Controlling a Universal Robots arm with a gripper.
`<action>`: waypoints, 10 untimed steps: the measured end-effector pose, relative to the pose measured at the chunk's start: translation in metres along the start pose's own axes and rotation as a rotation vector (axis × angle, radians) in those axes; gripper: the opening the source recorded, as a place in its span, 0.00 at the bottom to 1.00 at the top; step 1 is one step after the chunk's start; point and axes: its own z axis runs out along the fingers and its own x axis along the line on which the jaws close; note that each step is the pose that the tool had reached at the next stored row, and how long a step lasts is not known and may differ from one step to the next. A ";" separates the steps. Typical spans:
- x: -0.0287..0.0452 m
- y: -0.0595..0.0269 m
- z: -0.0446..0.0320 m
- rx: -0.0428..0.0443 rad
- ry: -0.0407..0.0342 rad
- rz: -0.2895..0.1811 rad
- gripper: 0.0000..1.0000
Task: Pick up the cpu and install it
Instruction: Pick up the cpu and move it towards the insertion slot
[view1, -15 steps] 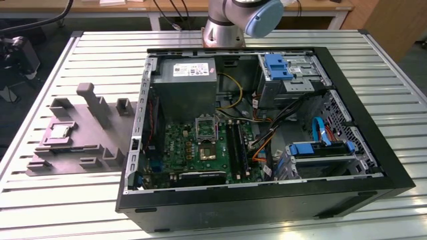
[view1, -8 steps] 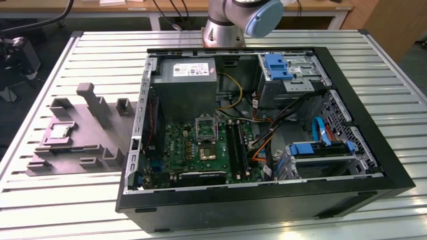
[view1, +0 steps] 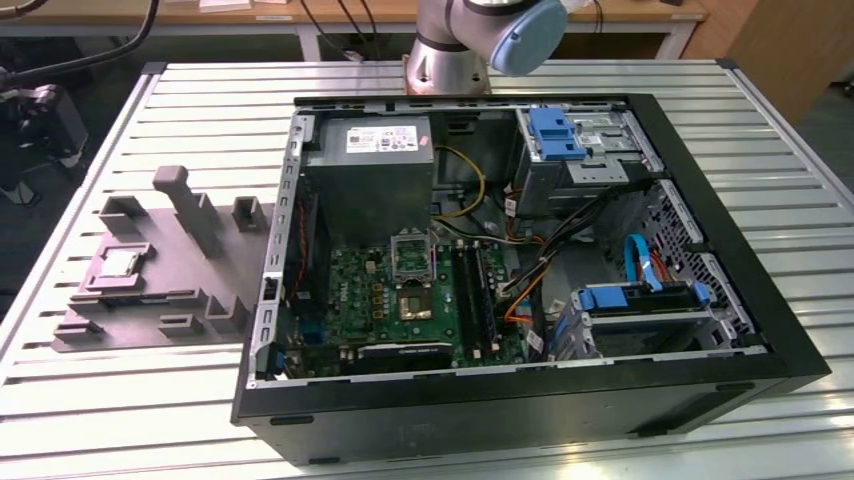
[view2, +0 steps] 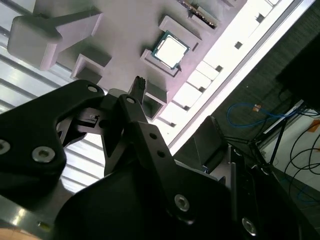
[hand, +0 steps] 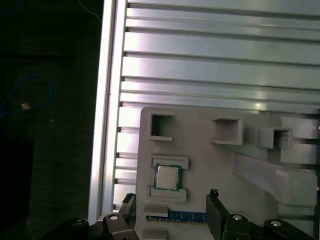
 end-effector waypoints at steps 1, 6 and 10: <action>0.0000 -0.0002 0.0018 0.0001 -0.0007 0.006 0.66; 0.0001 -0.0007 0.0109 0.0003 -0.0028 0.033 0.66; 0.0001 -0.0010 0.0173 0.0004 -0.0033 0.044 0.66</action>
